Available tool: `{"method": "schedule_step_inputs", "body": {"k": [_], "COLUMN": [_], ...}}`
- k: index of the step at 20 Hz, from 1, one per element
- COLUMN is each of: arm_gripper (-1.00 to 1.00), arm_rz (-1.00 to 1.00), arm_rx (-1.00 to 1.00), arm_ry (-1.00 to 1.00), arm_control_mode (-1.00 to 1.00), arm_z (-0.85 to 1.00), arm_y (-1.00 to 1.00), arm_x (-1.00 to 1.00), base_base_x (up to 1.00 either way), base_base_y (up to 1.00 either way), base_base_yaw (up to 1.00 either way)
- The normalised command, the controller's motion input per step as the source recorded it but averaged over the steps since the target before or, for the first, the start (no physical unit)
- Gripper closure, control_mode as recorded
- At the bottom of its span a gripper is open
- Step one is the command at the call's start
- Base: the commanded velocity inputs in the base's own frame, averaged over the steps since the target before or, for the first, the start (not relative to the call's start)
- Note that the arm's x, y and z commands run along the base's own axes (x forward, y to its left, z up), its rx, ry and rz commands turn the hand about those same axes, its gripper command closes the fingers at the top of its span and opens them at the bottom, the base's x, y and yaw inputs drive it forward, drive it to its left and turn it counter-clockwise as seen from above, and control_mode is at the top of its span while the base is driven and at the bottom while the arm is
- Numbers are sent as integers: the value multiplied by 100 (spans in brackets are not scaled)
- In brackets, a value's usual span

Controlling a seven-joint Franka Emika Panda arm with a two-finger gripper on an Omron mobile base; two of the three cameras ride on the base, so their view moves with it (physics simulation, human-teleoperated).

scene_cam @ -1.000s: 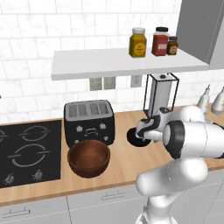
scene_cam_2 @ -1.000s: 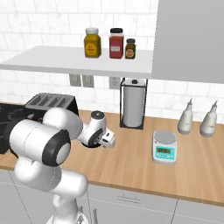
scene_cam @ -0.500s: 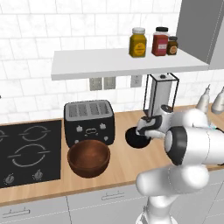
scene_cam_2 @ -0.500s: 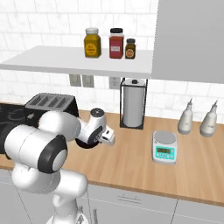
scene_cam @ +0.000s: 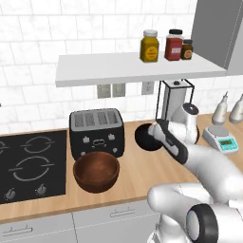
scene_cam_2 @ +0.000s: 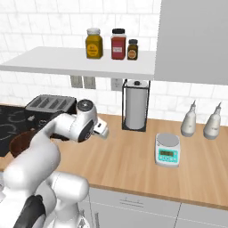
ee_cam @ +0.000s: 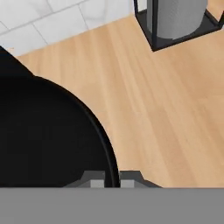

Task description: Pick up the bowls on the counter and stack them on top of one another in the open cabinet. Place the smaller bowl on top of the larger bowl.

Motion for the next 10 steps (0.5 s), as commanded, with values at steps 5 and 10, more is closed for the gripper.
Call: {"method": "schedule_step_inputs", "body": {"k": [5, 10], "arm_gripper": [100, 100], "arm_rz": [0, 0], "arm_rx": [1, 0], "arm_ry": [-6, -2], "arm_control_mode": [-100, -100], "arm_z": [78, 76], "arm_y": [95, 100], "arm_x": [-53, -53], "base_base_x": [0, 0], "base_base_y": [0, 0], "base_base_yaw": [0, 0]}}
